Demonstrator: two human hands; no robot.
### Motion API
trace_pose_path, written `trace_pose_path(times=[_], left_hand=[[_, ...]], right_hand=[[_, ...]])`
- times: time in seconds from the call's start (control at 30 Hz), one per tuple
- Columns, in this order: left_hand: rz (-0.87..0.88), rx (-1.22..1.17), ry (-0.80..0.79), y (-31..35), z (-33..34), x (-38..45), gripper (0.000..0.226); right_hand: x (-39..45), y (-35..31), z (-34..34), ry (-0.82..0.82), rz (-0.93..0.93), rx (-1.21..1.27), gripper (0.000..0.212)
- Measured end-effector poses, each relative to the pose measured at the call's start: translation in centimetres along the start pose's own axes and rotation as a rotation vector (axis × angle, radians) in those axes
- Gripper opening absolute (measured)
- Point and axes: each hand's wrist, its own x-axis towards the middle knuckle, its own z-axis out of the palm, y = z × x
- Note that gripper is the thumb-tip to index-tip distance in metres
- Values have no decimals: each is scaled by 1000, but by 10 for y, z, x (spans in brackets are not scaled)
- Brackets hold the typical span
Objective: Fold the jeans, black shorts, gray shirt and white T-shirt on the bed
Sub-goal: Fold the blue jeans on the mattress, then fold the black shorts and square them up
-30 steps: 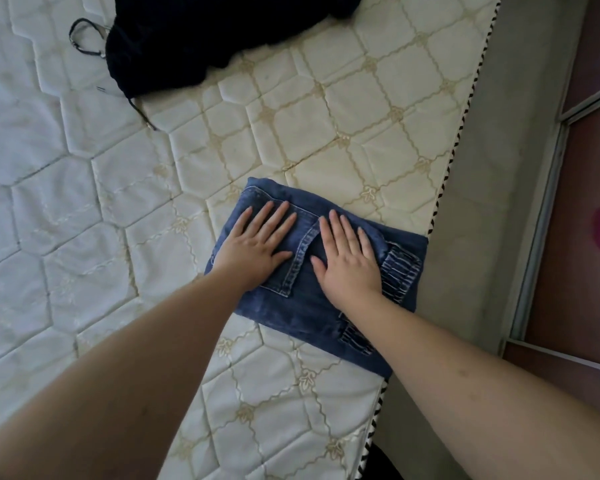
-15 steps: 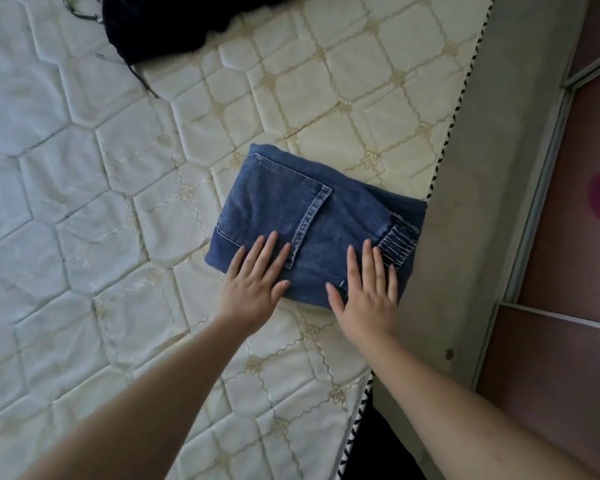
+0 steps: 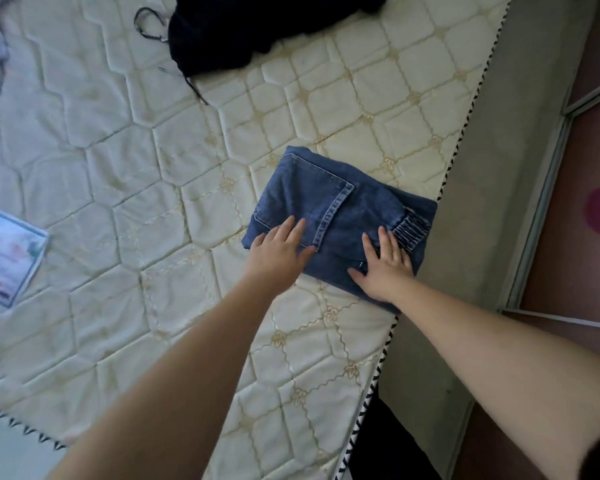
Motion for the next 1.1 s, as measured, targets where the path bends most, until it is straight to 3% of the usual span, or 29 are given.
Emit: trace_pose_path(times=[0.07, 0.2, 0.3, 0.43, 0.53, 0.83, 1.1], left_hand=[[-2, 14, 11, 0, -10, -48, 60], [-22, 34, -167, -8, -20, -157, 56], [-16, -26, -78, -8, -34, -236, 52], [-18, -39, 222, -11, -55, -339, 45], [-37, -23, 264, -17, -60, -412, 57], [108, 125, 320, -56, -47, -582, 64], [254, 167, 350, -43, -52, -664, 64]], right_hand=[[-16, 0, -23, 6, -10, -60, 77], [-94, -12, -31, 225, 8, -141, 61], [-171, -39, -24, 249, -145, -150, 61], [-275, -73, -28, 472, -327, -87, 53], [-350, -91, -27, 555, -370, -88, 55], [-570, -118, 46, 697, -214, -74, 56], [-665, -107, 81, 818, -102, -51, 53]])
